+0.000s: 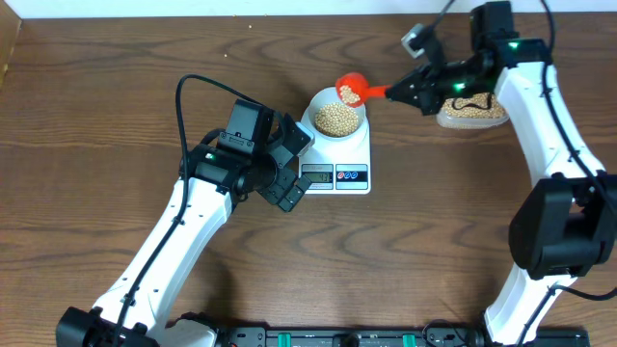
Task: Scoop item into bowl and weigh 50g on scale
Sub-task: 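Lift the scoop and carry it left over the white bowl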
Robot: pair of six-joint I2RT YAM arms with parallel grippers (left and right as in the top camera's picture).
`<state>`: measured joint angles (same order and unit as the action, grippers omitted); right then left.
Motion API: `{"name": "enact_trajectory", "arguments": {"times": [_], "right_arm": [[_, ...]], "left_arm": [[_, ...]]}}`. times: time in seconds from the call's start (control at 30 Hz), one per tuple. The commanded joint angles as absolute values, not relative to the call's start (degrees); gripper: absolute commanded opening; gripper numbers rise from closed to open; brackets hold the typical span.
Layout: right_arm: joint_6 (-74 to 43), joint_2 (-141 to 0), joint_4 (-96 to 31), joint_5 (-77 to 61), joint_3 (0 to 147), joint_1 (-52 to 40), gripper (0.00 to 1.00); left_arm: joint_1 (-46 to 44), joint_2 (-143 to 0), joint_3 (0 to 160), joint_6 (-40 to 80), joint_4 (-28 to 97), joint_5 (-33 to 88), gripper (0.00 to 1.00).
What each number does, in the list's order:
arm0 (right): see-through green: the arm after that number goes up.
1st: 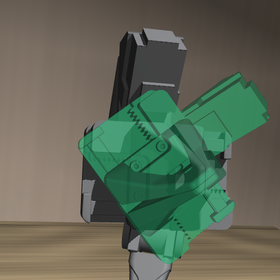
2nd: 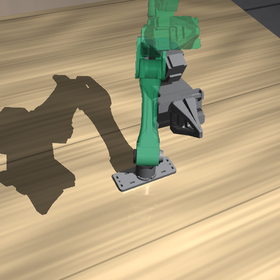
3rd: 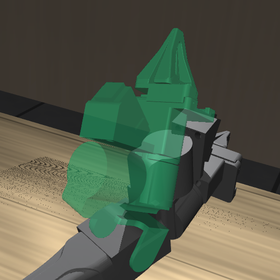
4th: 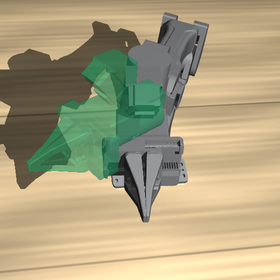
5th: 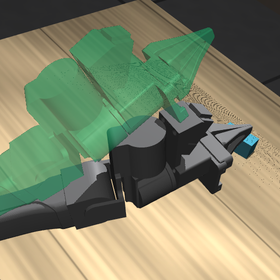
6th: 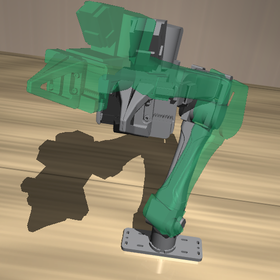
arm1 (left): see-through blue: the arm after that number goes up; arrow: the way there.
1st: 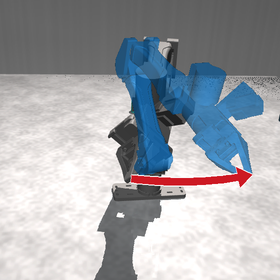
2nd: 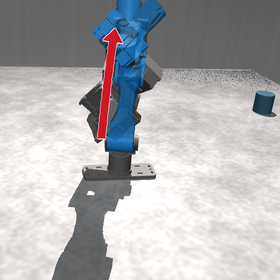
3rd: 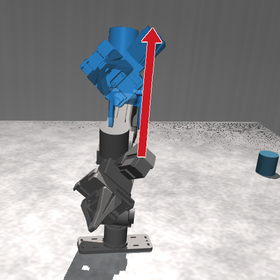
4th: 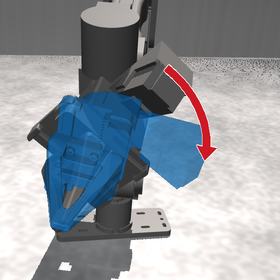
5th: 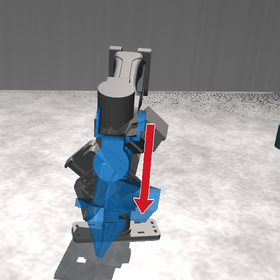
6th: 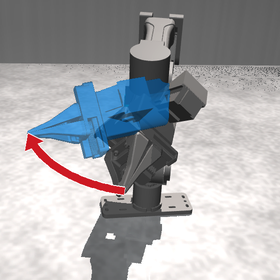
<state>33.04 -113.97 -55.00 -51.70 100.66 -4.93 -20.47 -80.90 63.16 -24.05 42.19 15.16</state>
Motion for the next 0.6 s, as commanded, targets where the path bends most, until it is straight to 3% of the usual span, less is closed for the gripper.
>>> {"name": "enact_trajectory", "arguments": {"times": [0.0,0.57], "right_arm": [[37.56,-114.02,-53.87,-45.15,101.47,-6.83,0.01],[39.48,-113.86,-50.92,-46.39,101.47,-8.19,0.01]], "left_arm": [[-20.47,-80.36,64.84,-24.58,42.41,16.05,0.98],[-20.47,-80.36,64.84,-24.58,42.41,16.03,0.98]]}}
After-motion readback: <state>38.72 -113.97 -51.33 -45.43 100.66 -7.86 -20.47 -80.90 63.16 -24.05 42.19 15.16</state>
